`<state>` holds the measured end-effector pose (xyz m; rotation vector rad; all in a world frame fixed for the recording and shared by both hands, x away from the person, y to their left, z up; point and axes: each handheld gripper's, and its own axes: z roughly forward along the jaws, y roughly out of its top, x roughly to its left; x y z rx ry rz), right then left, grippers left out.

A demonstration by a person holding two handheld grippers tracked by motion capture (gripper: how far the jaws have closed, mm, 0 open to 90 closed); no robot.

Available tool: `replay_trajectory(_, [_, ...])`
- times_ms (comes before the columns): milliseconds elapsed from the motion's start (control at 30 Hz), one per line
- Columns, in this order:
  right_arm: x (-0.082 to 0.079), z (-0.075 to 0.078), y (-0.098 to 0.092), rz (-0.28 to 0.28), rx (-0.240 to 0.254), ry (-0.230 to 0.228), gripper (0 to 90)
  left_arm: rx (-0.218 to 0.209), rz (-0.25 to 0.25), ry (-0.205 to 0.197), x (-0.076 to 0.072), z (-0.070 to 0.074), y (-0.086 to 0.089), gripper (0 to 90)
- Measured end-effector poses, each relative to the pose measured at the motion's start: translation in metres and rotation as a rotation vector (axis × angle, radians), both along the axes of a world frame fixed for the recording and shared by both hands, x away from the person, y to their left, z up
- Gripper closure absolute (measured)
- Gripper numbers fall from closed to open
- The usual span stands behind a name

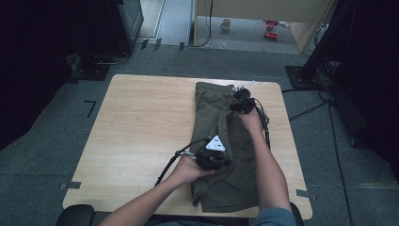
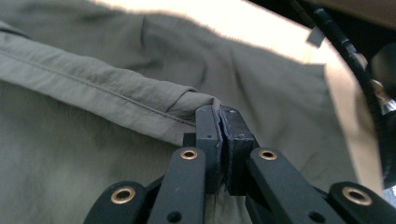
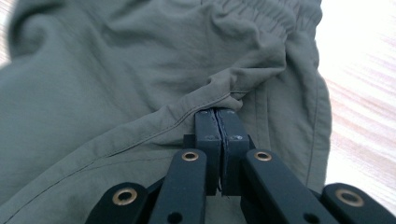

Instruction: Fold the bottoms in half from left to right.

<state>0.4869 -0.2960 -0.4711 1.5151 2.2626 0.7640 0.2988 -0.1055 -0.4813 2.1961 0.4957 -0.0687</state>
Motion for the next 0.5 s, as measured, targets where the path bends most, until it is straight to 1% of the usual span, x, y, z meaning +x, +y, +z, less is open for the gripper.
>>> replay_trajectory(67, [-0.002,-0.008,-0.001,-0.006,0.003,-0.023,88.9,0.023,0.002,0.009,0.002,-0.007,-0.001,87.7])
replay_trajectory(100, [-0.002,-0.011,-0.001,-0.006,0.000,-0.013,88.9,0.043,0.002,0.010,0.003,-0.010,-0.001,87.7])
replay_trajectory(133, [-0.001,-0.017,-0.001,-0.015,0.004,0.008,88.7,0.066,0.003,0.004,0.004,-0.013,-0.002,87.7])
replay_trajectory(200, [-0.001,-0.019,-0.001,-0.014,0.002,0.012,88.7,0.108,-0.005,0.006,0.005,-0.019,-0.001,87.5])
replay_trajectory(233, [-0.001,-0.021,-0.001,-0.017,0.001,0.018,88.7,0.128,-0.006,-0.001,0.006,-0.022,-0.001,87.2])
replay_trajectory(267, [-0.001,-0.022,0.000,-0.021,0.002,0.019,88.7,0.136,-0.007,-0.005,0.006,-0.025,0.001,87.0])
replay_trajectory(300, [0.000,-0.023,0.001,-0.023,0.003,0.019,88.7,0.121,-0.006,0.003,0.007,-0.026,0.003,86.9])
replay_trajectory(333, [0.000,-0.023,0.001,-0.028,0.008,0.022,88.8,0.116,0.000,0.015,0.008,-0.027,0.005,86.9])
replay_trajectory(367, [0.000,-0.023,0.002,-0.028,0.005,0.023,88.8,0.118,-0.002,0.016,0.010,-0.027,0.007,86.9])
replay_trajectory(500, [0.000,-0.024,0.006,-0.023,-0.007,0.015,88.8,0.134,-0.015,0.002,0.014,-0.026,0.019,86.7])
